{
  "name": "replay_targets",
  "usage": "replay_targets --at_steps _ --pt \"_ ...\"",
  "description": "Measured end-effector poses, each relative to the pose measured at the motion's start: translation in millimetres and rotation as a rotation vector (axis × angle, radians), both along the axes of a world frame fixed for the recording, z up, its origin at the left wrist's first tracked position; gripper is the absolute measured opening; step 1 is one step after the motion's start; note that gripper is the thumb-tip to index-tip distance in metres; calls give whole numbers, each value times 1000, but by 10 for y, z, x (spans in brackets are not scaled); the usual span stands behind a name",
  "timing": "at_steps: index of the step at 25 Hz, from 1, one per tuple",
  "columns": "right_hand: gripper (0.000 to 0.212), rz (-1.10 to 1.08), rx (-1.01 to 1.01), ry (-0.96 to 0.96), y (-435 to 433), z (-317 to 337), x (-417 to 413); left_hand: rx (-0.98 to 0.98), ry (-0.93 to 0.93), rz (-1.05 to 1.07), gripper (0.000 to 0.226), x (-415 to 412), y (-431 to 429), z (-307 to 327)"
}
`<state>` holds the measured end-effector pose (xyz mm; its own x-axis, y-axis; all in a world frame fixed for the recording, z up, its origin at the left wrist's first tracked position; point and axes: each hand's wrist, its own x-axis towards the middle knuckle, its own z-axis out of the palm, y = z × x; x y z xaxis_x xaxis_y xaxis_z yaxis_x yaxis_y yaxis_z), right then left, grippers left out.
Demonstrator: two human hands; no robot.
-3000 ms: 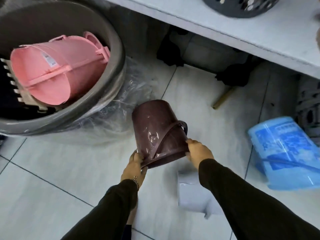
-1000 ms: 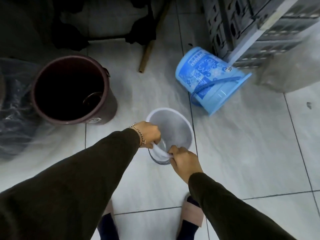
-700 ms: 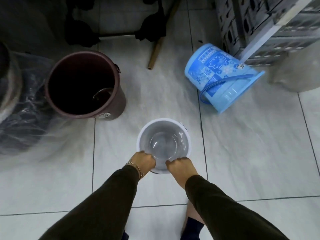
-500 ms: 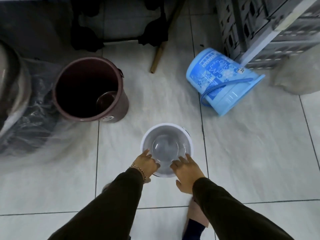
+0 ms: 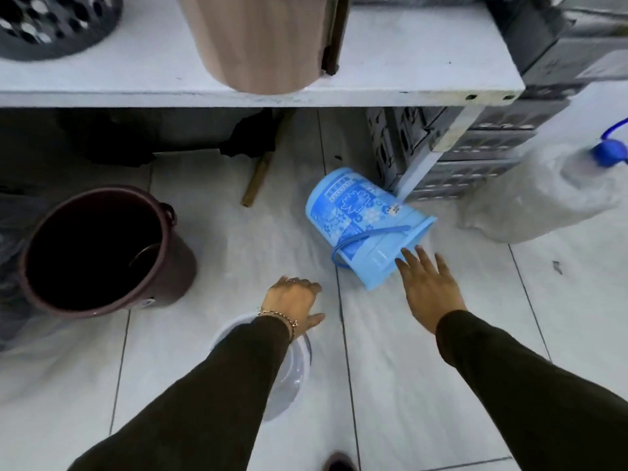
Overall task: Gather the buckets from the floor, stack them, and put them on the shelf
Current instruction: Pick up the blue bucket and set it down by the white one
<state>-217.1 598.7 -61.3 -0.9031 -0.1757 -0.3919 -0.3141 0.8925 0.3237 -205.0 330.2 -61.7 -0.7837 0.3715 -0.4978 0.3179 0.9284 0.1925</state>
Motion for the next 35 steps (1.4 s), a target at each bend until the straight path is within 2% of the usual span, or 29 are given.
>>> replay_targets --at_steps 3,6,10,12,15,17,19,21,23,27,32,35 --pt "67 -50 70 -8 391 -72 -702 214 -47 236 57 -309 725 -221" --pt "65 -135 -13 -46 556 -280 -1020 251 -85 287 58 -479 1342 -517" --pt "36 -175 -203 150 452 -432 -923 216 -52 431 39 -523 1471 -744" --pt "29 -197 -346 219 440 -420 -876 274 -31 472 33 -480 1357 -702" --pt "47 -378 -548 316 487 -323 -862 482 39 591 28 -456 1139 -470" --pt "74 -655 -624 218 574 -232 -827 606 17 708 25 -592 1064 -287" --pt "91 -894 -691 45 643 -265 -684 788 -116 953 20 -739 1064 -177" --pt "91 -1012 -847 -28 674 -284 -561 895 -260 1181 12 -872 1102 -119" --pt "81 -1012 -949 32 635 -309 -458 916 -337 1266 10 -891 1130 -143" --pt "70 -1025 -1016 203 508 -314 -388 929 -426 1421 13 -833 1139 -219" --pt "78 -1049 -1060 162 458 -255 -354 976 -475 1558 18 -735 1126 -253" --pt "73 -1346 -1183 113 474 -142 -418 1002 -489 1575 15 -737 1124 -179"
